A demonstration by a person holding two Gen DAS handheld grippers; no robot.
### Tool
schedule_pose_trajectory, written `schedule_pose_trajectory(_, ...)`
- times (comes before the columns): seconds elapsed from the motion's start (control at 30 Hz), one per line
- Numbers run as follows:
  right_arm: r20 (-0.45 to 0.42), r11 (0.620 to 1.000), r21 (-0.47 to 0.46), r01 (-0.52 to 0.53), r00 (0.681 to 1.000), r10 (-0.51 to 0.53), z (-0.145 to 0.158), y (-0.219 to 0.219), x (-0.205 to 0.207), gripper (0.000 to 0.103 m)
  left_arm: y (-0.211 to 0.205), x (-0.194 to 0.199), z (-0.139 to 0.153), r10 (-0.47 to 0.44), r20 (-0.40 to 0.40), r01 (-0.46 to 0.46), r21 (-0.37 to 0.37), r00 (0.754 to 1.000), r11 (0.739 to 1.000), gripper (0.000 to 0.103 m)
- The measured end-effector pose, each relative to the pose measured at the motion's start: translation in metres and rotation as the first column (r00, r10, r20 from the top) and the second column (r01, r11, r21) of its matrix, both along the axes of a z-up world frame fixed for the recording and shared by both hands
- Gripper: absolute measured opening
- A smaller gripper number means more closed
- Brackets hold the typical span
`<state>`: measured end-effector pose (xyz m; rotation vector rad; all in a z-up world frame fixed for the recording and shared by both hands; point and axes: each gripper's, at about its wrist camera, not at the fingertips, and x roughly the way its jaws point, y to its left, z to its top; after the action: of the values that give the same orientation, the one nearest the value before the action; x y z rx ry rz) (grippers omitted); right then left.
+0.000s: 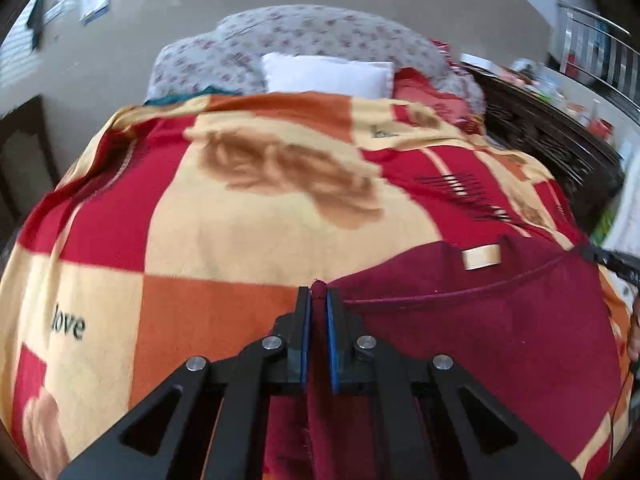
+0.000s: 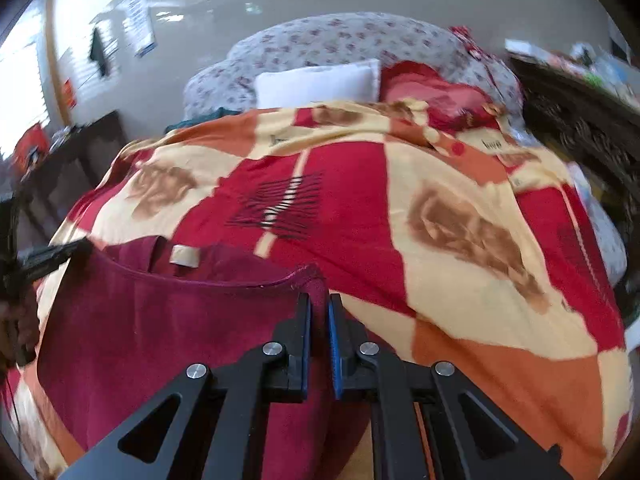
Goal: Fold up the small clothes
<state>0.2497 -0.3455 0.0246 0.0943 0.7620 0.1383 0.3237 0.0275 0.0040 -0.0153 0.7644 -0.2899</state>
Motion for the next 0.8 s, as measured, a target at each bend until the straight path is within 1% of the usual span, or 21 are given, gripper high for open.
schedule_pose_trajectory(0.03,-0.008,1.000,0.001,0.006,1.000,-0.006,-0.004,0.001,0.002,0.008,-0.001,0.002,-0.004,0.006,-0.016,-0.006,0.001,1.000,1.000,0.007)
schedule_pose_trajectory(0.07,-0.020,1.000,0.001,0.008,1.000,-0.008,-0.009,0.004,0.004,0.008,-0.004,0.002,-0.010,0.017,-0.022,-0.016,0.020,1.000,1.000,0.007)
schedule_pose_trajectory(0.13,-0.028,1.000,-0.001,0.028,0.999,-0.028,-0.015,0.006,0.007,0.009,-0.012,0.005,-0.018,0.029,-0.014,-0.028,0.080,0.999,0.996,0.008)
schedule_pose_trajectory(0.17,-0.035,0.999,0.006,0.037,0.999,-0.036,-0.018,0.006,0.009,0.009,-0.016,0.006,-0.024,0.034,-0.019,-0.032,0.116,0.999,0.993,0.010)
schedule_pose_trajectory(0.2,-0.046,0.999,0.008,0.048,0.998,-0.047,-0.022,0.005,0.012,0.009,-0.017,0.007,-0.026,0.042,-0.023,-0.039,0.129,0.999,0.991,0.012)
schedule_pose_trajectory(0.23,-0.051,0.998,0.011,0.054,0.997,-0.054,-0.024,0.005,0.013,0.010,-0.017,0.007,-0.025,0.055,-0.022,-0.051,0.135,0.998,0.989,0.017)
schedule_pose_trajectory(0.27,-0.053,0.998,0.022,0.058,0.997,-0.057,-0.024,0.004,0.013,0.010,-0.014,0.006,-0.022,0.069,-0.014,-0.067,0.129,0.997,0.989,0.031)
schedule_pose_trajectory(0.3,-0.055,0.998,0.029,0.061,0.997,-0.059,-0.023,0.002,0.012,0.010,-0.011,0.004,-0.018,0.084,-0.008,-0.083,0.123,0.996,0.989,0.041)
schedule_pose_trajectory(0.33,-0.055,0.997,0.032,0.065,0.996,-0.064,-0.021,0.002,0.011,0.013,-0.005,0.002,-0.012,0.122,0.012,-0.123,0.125,0.992,0.984,0.053)
schedule_pose_trajectory(0.37,-0.048,0.997,0.046,0.066,0.997,-0.064,-0.016,0.000,0.007,0.014,0.001,-0.002,-0.006,0.150,0.035,-0.153,0.121,0.988,0.981,0.054)
schedule_pose_trajectory(0.4,-0.026,0.996,0.069,0.060,0.998,-0.059,-0.008,-0.003,0.002,0.014,0.008,-0.004,0.002,0.164,0.048,-0.168,0.099,0.985,0.981,0.054)
schedule_pose_trajectory(0.47,0.026,0.994,0.088,0.067,0.997,-0.069,0.010,-0.006,-0.012,0.014,0.022,-0.013,0.021,0.192,0.078,-0.196,0.034,0.978,0.980,0.054)
schedule_pose_trajectory(0.5,0.046,0.993,0.091,0.072,0.996,-0.077,0.017,-0.006,-0.018,0.014,0.024,-0.017,0.029,0.201,0.098,-0.203,0.015,0.975,0.979,0.054)
schedule_pose_trajectory(0.53,0.068,0.992,0.098,0.074,0.994,-0.081,0.025,-0.006,-0.026,0.014,0.024,-0.025,0.038,0.205,0.121,-0.205,-0.014,0.971,0.979,0.054)
schedule_pose_trajectory(0.6,0.110,0.991,0.097,0.091,0.989,-0.101,0.035,0.001,-0.040,0.014,0.014,-0.036,0.046,0.183,0.133,-0.177,-0.056,0.974,0.983,0.054)
schedule_pose_trajectory(0.67,0.110,0.990,0.101,0.093,0.988,-0.105,0.034,0.016,-0.047,0.015,-0.006,-0.044,0.042,0.154,0.144,-0.148,-0.046,0.978,0.988,0.054)
schedule_pose_trajectory(0.73,0.080,0.989,0.104,0.108,0.990,-0.116,0.025,0.034,-0.047,0.015,-0.034,-0.046,0.030,0.120,0.148,-0.122,0.003,0.982,0.992,0.054)
schedule_pose_trajectory(0.8,0.083,0.991,0.095,0.097,0.991,-0.105,0.017,0.055,-0.043,0.015,-0.050,-0.040,0.018,0.122,0.128,-0.127,0.035,0.984,0.991,0.054)
